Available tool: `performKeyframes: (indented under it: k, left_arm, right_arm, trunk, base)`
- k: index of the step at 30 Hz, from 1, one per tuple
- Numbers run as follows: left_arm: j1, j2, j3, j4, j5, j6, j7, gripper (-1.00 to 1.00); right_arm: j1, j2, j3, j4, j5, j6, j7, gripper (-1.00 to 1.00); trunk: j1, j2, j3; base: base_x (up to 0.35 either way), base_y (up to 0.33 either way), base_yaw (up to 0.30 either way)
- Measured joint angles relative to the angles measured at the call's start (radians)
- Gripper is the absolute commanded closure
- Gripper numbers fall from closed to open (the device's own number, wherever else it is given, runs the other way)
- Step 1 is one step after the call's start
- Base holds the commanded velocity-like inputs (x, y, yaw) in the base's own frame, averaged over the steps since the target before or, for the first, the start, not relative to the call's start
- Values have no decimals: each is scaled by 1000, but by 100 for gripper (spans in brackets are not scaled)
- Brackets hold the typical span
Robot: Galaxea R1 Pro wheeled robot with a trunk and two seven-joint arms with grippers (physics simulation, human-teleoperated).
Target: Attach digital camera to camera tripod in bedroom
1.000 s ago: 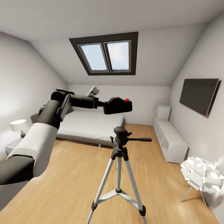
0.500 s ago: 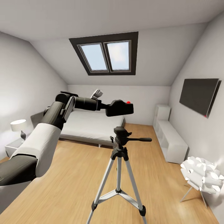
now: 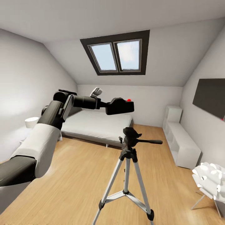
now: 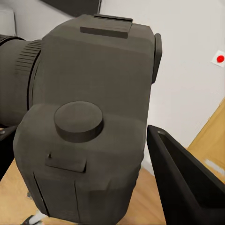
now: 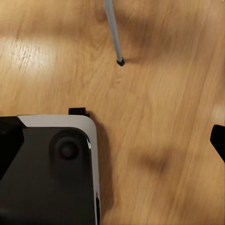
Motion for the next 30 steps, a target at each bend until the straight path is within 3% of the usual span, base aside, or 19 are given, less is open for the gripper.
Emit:
performKeyframes:
  k: [4,7,19,25,30]
  left_arm:
    - [0,13,2,-22,1,1,-35,100]
    - [0,41,2,-35,1,-2,-137,100]
    - [1,48,0,-56,1,-7,-186,100]
    - [4,48,-1,-70,1,-46,-217,100]
    - [25,48,-1,-98,2,-64,-271,100]
  right_arm:
    - [0,0,0,0,0,0,0,-100]
    - [0,0,0,0,0,0,0,-100]
    - [0,0,0,0,0,0,0,-100]
    - [0,0,0,0,0,0,0,-100]
    - [0,0,0,0,0,0,0,-100]
  trunk:
    - [0,0,0]
    - [0,0,0]
    - [0,0,0]
    - [0,0,0]
    - [0,0,-1]
  base:
    - [0,0,69]
    - [0,0,11]
    - [0,0,1]
    - [0,0,0]
    - [0,0,0]
